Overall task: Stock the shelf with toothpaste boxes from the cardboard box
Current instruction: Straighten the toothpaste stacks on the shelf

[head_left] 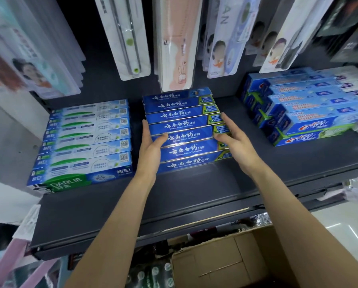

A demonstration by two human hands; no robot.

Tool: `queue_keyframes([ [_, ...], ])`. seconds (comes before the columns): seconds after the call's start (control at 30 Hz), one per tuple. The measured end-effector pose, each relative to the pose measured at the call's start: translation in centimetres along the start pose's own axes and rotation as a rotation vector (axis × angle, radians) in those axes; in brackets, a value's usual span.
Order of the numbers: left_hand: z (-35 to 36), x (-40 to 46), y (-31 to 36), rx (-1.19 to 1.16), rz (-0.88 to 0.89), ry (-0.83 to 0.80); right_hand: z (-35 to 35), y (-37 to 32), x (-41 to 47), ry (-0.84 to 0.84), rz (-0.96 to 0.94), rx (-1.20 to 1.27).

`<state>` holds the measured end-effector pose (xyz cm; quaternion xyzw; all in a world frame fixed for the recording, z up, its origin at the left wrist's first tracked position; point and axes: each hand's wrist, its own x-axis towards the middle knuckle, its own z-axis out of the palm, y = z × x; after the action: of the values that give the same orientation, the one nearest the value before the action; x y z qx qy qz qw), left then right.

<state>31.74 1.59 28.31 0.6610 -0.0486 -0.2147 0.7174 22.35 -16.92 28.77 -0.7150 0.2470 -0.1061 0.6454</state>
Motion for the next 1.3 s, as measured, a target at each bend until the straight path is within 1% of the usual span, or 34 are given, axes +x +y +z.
queue_keyframes([
  [0.13,0.1,-0.3,0.3,0.063,0.006,-0.020,0.0,0.0,0.0,-0.009,-0.026,-0.010],
  [0.17,0.1,-0.5,0.6,0.152,0.026,-0.017,-0.2,0.0,-0.1,0.006,-0.059,-0.067],
  [0.2,0.2,-0.7,0.9,0.302,0.068,-0.003,-0.4,-0.2,-0.3,0.036,-0.109,-0.147],
  [0.27,0.2,-1.8,1.7,0.647,0.200,0.044,-1.4,-0.9,-1.5,0.116,-0.270,-0.293],
  [0.3,0.5,-2.6,2.3,0.764,0.282,0.052,-2.2,-1.4,-2.4,0.162,-0.368,-0.362],
  [0.37,1.9,-5.1,3.5,0.867,0.472,0.026,-4.5,-2.3,-4.8,0.282,-0.526,-0.452],
  [0.43,4.6,-7.8,4.1,0.829,0.623,-0.034,-7.8,-2.6,-7.0,0.398,-0.627,-0.458],
  [0.5,8.4,-9.9,3.9,0.718,0.721,-0.064,-12.0,-2.5,-8.2,0.481,-0.671,-0.466],
  [0.57,12.9,-10.8,2.8,0.578,0.731,-0.071,-16.6,-1.9,-8.0,0.544,-0.670,-0.490],
  [0.63,17.3,-10.7,1.6,0.520,0.678,-0.074,-20.8,-1.3,-6.8,0.575,-0.632,-0.486],
  [0.7,21.3,-9.6,0.1,0.515,0.543,-0.112,-24.6,-0.5,-5.1,0.555,-0.571,-0.481],
  [0.77,24.4,-8.0,-1.0,0.524,0.408,-0.126,-27.7,0.3,-3.3,0.485,-0.496,-0.426],
  [0.83,26.6,-6.4,-1.6,0.573,0.355,-0.098,-29.7,0.7,-1.3,0.393,-0.376,-0.327],
  [0.9,27.9,-4.9,-2.0,0.639,0.343,-0.083,-31.0,0.6,0.6,0.334,-0.307,-0.313],
  [1.0,28.7,-3.5,-2.6,0.739,0.367,-0.108,-32.1,-0.2,3.4,0.296,-0.297,-0.445],
  [1.07,29.0,-2.9,-2.8,0.767,0.398,-0.066,-32.8,-0.6,5.4,0.248,-0.225,-0.472],
  [1.13,29.2,-2.8,-3.0,0.763,0.421,-0.003,-33.1,-1.0,7.0,0.164,-0.161,-0.473],
  [1.2,29.2,-2.6,-3.3,0.720,0.435,0.041,-33.1,-1.2,7.9,0.085,-0.137,-0.486],
  [1.3,29.1,-2.5,-3.8,0.632,0.464,0.069,-32.9,-1.7,9.2,0.024,-0.117,-0.506],
])
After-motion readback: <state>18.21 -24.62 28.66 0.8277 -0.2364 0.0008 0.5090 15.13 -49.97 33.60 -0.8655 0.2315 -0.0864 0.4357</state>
